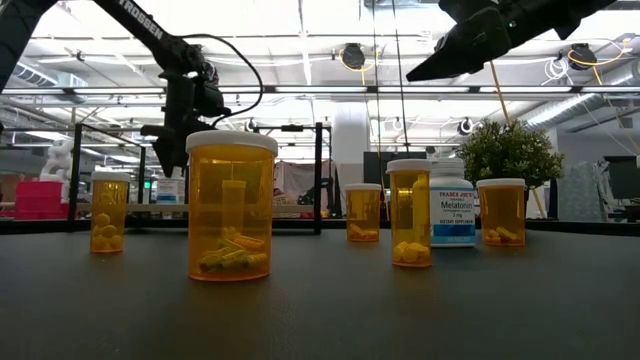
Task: Pick and place medicine bottles onto shelf by color
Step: Put the white pill bottle on the shelf
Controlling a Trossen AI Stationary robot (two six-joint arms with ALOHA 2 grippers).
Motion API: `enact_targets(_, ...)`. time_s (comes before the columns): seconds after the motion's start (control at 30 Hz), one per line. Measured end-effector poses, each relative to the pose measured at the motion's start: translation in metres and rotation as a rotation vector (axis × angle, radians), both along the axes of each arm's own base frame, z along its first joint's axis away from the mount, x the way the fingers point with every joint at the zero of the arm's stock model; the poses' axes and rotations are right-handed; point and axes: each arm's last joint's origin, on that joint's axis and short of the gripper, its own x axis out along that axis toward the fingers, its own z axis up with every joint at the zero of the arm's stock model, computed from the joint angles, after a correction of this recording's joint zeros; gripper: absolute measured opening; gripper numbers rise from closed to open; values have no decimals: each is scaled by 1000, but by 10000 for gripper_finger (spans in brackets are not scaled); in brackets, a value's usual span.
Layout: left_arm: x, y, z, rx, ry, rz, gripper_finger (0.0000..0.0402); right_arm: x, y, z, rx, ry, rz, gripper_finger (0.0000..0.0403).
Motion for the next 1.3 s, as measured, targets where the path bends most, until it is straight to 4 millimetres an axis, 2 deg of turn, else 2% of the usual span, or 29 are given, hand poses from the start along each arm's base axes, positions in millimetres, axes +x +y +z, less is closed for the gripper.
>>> enact_targets(1.13, 3, 3, 2, 52, -11, 52, 199, 0, 0, 0, -3, 0, 1, 0)
enact_targets(1.3, 5, 7, 4, 102, -31, 79, 200, 0, 0, 0, -15, 3, 6, 0)
